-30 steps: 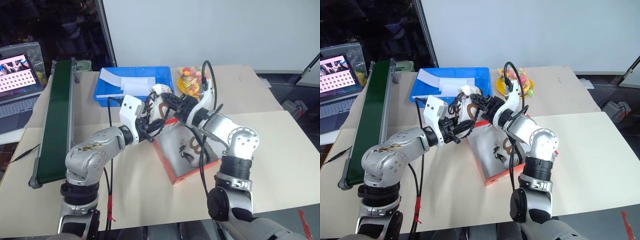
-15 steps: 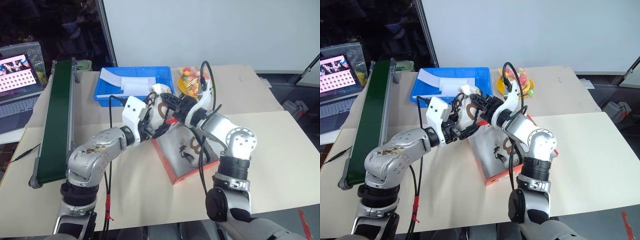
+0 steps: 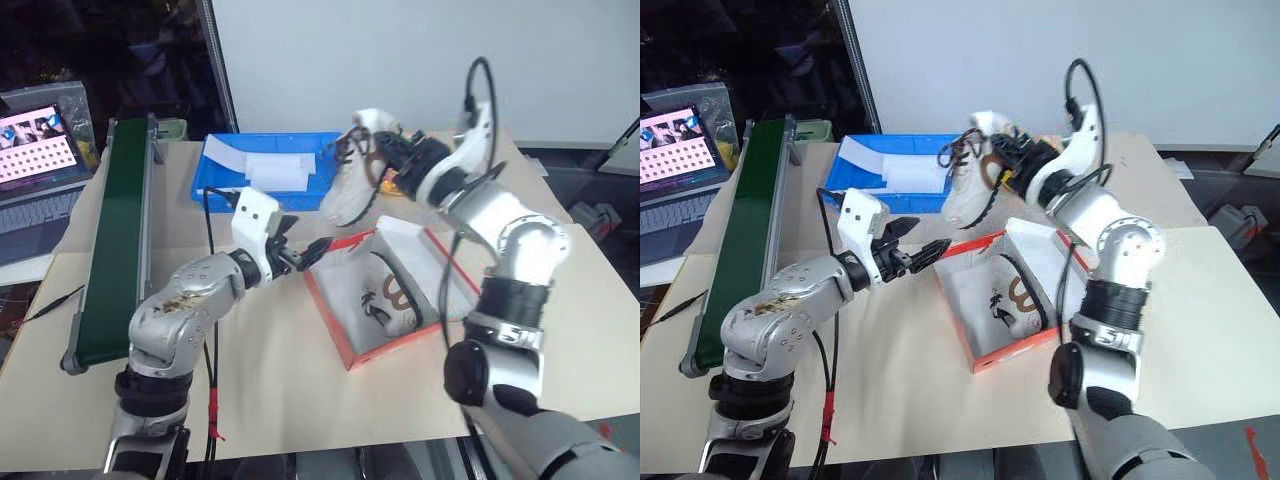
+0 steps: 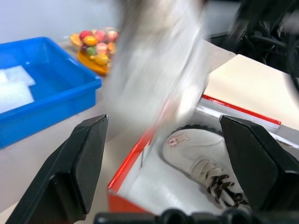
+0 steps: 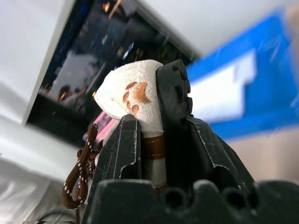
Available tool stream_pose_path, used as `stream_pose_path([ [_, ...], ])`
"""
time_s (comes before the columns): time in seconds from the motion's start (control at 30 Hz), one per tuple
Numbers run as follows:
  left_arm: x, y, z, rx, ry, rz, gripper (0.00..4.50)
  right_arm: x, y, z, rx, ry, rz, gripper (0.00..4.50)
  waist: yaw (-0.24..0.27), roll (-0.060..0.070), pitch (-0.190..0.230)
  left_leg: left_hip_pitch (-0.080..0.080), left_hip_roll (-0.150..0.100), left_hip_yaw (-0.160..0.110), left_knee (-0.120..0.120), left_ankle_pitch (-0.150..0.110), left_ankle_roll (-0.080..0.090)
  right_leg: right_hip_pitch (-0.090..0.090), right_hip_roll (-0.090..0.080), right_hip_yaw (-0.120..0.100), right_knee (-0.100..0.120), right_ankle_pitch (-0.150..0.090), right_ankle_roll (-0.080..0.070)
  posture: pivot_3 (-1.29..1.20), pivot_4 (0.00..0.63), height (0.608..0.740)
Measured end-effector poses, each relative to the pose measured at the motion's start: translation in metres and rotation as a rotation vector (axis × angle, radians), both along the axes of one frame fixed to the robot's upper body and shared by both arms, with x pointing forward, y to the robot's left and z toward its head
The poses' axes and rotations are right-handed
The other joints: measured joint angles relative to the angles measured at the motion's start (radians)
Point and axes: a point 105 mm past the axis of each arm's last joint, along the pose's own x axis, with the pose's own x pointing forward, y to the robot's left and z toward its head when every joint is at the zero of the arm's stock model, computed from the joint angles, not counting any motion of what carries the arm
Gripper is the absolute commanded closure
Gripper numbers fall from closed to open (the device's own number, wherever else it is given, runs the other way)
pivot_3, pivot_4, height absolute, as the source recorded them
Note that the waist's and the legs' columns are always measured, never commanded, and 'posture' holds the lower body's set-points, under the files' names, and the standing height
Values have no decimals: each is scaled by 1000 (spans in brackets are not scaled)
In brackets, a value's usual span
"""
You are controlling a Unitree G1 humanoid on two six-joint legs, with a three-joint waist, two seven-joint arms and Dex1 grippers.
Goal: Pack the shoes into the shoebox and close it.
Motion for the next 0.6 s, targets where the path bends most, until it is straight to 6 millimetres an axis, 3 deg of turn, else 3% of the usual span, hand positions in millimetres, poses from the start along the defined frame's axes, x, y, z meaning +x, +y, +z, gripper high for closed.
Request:
stream_pose_path([
  [0.13, -21, 11, 8, 36, -24, -122, 403, -3, -1, -14, -135, 58, 50, 3372, -10, 1, 0, 0, 2, 3, -1, 0, 0, 0, 2, 3, -1, 0, 0, 0, 150, 724],
  [0.23, -38, 35, -4, 134, -4, -188, 403, -11, 1, -25, -284, 109, 125, 3372, -8, 2, 1, 1, 2, 3, -1, 0, 0, 0, 2, 3, -1, 0, 0, 0, 150, 724],
  [0.33, -55, 46, -17, 249, 8, -275, 403, -21, 15, -43, -377, 185, 238, 3372, -2, 3, 1, 0, 2, 3, 0, -1, 1, 0, 1, 3, -2, 0, 0, 0, 150, 724],
  [0.47, -70, 51, -22, 361, -32, -387, 403, -41, 24, -65, -519, 289, 403, 3372, 17, 4, 2, 0, 2, 2, 0, -1, 2, 1, 1, 2, -3, 0, 0, 0, 150, 724],
  [0.6, -69, 48, -27, 369, -46, -413, 403, -51, 28, -72, -606, 311, 492, 3372, 27, 4, 2, -1, 1, 1, 0, -2, 3, 1, 0, 1, -5, 0, 0, 0, 150, 724],
])
